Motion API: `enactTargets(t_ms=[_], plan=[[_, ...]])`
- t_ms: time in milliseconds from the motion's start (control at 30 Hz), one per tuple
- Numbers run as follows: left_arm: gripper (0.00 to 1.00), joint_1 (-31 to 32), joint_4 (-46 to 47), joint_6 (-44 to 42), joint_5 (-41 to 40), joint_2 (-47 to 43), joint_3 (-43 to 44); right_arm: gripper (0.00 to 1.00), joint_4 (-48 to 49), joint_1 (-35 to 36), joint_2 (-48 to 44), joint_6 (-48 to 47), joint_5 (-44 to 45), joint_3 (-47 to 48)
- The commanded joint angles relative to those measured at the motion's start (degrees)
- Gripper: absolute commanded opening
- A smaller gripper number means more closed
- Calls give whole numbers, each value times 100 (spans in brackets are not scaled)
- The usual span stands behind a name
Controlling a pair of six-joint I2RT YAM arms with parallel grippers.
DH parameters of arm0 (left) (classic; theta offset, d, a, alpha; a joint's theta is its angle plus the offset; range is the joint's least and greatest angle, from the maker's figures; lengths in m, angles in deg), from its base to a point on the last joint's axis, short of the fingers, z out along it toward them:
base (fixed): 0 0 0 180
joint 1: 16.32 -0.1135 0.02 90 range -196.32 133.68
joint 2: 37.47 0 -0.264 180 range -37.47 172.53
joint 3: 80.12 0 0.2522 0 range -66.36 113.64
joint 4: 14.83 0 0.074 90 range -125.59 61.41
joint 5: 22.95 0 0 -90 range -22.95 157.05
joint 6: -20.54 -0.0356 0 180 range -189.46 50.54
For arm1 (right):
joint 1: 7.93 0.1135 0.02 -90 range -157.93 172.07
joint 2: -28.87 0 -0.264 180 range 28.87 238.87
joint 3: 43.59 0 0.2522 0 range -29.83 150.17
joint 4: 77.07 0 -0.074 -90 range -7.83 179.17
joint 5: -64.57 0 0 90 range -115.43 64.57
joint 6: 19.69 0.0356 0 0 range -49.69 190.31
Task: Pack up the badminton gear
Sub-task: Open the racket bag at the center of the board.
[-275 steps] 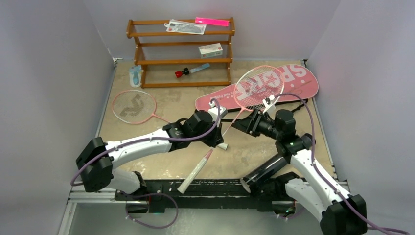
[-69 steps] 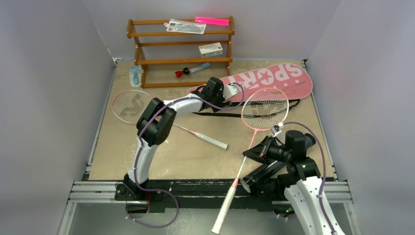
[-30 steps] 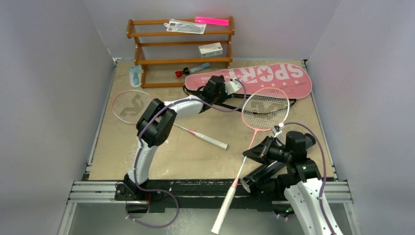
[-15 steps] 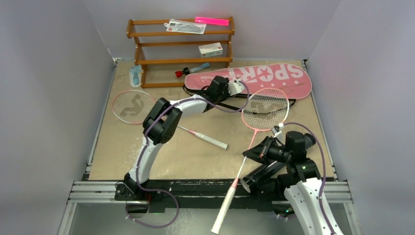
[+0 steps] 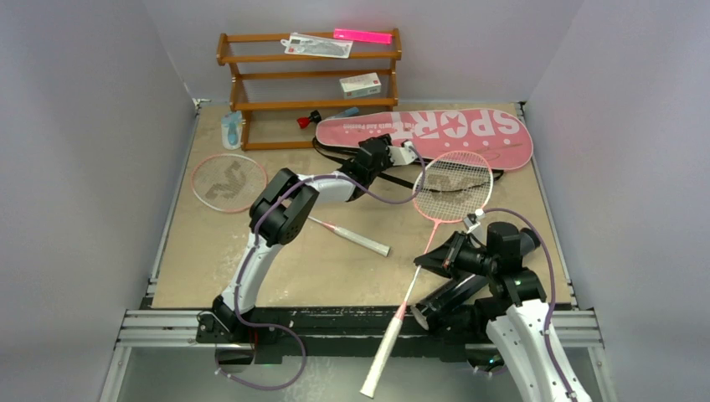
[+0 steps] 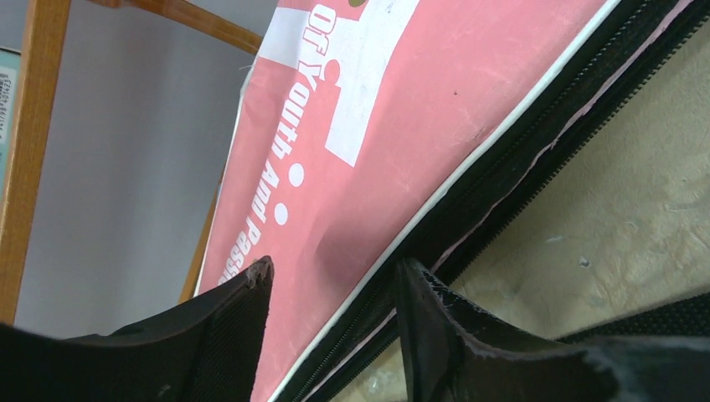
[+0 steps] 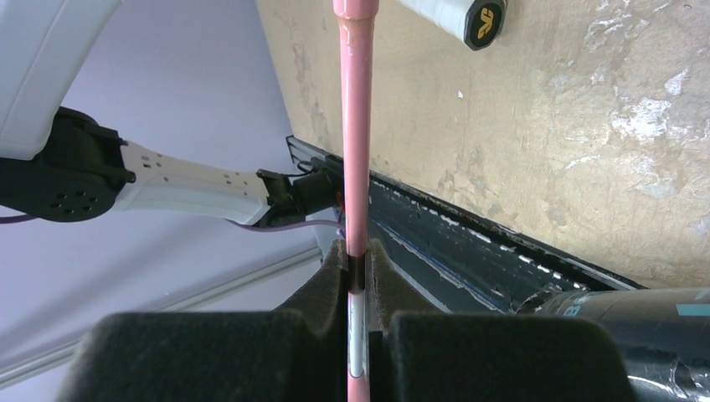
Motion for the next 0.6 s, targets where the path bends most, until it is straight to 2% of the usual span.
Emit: enactTargets(t_ms=[0,167,267,367,467,567], plan=[[55,48,707,-540,-38,269,92,0,346,23,51,107,-273,6],[65,131,379,-976,481,417,158,0,351,19,57,108,-269,35],[65,89,43,-815,541,573,544,0,385,19,79,110,-274,13],[61,87,83,-1124,329,898,929,0,421,19,121,127,-298,0],[53,94,270,-1451,9,1262,1331,0,414,19,122,111,-310,15],[29,95,566,-1669,-291,1412,1518,0,425,19,147,111,-284,19]])
